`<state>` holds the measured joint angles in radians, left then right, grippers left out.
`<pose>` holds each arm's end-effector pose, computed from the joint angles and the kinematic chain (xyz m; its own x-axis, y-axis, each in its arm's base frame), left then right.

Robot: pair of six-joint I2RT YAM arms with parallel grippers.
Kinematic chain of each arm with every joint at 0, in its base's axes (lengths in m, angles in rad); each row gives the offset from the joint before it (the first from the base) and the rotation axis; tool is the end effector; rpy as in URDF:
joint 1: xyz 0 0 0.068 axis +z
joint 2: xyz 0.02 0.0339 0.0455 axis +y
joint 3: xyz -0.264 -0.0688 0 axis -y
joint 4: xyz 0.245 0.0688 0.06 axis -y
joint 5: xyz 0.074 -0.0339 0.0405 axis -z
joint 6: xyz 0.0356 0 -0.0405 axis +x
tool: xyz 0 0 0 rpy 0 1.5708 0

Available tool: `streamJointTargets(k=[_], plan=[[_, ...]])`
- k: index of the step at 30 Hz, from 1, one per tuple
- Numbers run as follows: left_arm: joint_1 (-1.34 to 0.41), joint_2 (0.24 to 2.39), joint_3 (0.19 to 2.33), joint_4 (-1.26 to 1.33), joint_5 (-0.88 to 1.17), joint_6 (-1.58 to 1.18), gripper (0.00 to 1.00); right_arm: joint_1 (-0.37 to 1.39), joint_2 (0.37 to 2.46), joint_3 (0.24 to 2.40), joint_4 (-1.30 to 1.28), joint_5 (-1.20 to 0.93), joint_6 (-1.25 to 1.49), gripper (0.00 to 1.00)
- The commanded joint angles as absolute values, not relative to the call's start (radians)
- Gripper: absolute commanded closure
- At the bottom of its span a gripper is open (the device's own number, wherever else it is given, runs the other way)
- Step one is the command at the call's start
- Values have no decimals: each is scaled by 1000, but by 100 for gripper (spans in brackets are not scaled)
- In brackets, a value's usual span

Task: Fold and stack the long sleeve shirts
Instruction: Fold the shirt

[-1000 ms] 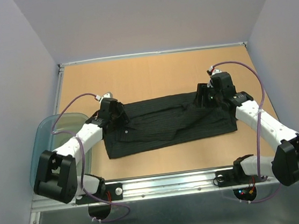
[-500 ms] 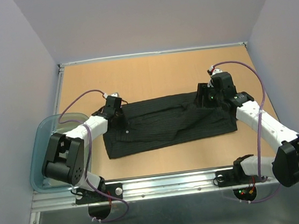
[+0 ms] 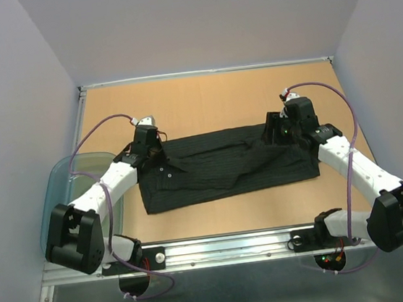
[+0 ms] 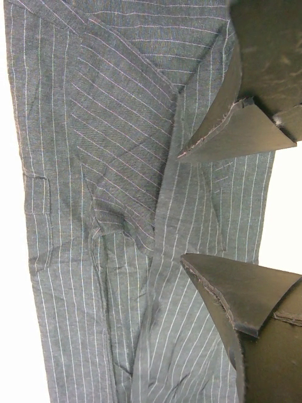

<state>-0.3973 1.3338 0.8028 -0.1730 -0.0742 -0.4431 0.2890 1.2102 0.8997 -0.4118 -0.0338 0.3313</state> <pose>0.2621 -0.1071 0.2269 -0.6823 -0.1774 -0.7092 0.0456 0.9579 -0.2835 0.2495 0.0754 0.2704 -0.6998 0.1311 -0.7022 -0.0862 0.9603 0.2652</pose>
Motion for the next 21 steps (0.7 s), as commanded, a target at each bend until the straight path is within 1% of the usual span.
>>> streamJointTargets(k=[1,11,21], plan=[[-396,1267,827,-169,-141,-454,100,285,1189,876,-394,-18,321,35],[-394,1161,747,-112,-230,-515,100,285,1187,871,-394,-12,322,35],[-391,1269,741,-40,-299,-595,100,285,1187,856,-394,-3,327,35]])
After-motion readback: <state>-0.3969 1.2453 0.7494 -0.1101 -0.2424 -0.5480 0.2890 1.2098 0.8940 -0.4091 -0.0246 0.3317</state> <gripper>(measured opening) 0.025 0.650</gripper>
